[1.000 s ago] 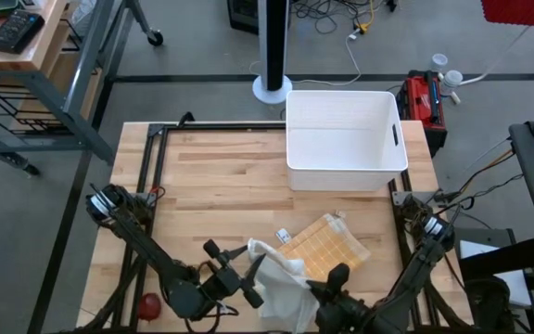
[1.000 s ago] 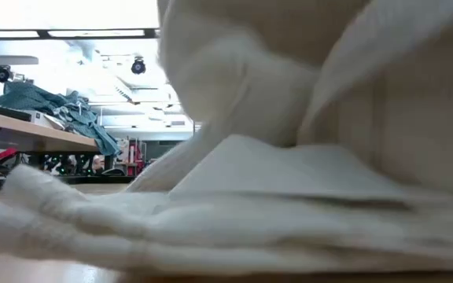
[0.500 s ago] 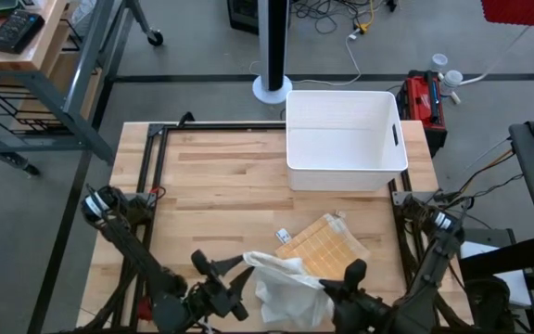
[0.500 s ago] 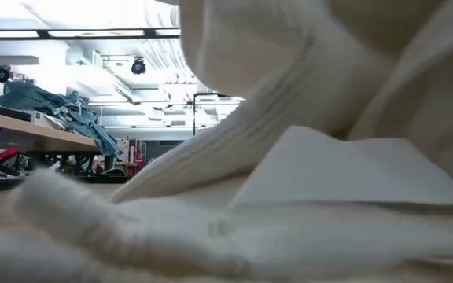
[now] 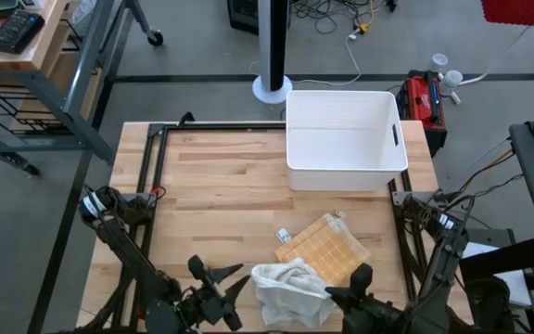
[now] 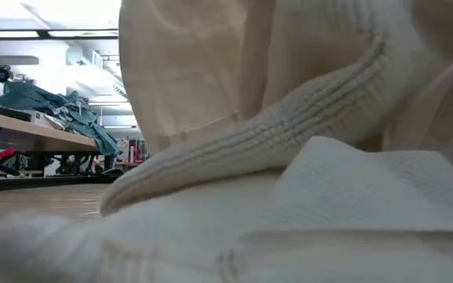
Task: Fold towel
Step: Fold the white checkered towel
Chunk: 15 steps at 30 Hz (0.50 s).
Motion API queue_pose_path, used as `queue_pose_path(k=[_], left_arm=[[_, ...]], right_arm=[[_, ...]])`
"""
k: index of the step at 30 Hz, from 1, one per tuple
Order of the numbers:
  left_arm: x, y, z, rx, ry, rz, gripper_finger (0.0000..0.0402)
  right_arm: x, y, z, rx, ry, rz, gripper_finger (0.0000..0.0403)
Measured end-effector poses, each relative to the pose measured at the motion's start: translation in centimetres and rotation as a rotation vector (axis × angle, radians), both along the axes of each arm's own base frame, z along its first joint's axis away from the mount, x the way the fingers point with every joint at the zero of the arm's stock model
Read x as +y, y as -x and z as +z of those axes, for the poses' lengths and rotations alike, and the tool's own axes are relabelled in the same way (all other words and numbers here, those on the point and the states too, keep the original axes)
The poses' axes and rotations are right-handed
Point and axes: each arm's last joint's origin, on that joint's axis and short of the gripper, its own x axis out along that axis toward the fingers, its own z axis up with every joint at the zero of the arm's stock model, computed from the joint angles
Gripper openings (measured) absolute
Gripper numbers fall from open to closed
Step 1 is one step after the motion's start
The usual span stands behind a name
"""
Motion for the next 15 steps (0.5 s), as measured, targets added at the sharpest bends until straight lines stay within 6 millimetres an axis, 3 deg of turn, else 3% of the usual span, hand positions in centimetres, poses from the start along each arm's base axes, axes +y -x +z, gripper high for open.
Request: queue_pose_path(k=[6,15], left_arm=[[-0.4,0.1,-3.2,-0.046,0.149,-0.25,0.0143],[0.7,1.9,-9.3,0.016,0.39,-0.319,0.0189]], right_arm=[[0.1,0.1,0.5,0.016,-0.025,0.01,0.0],[0.1,0.2,0.5,0.012,-0.041,0.003,0.0]])
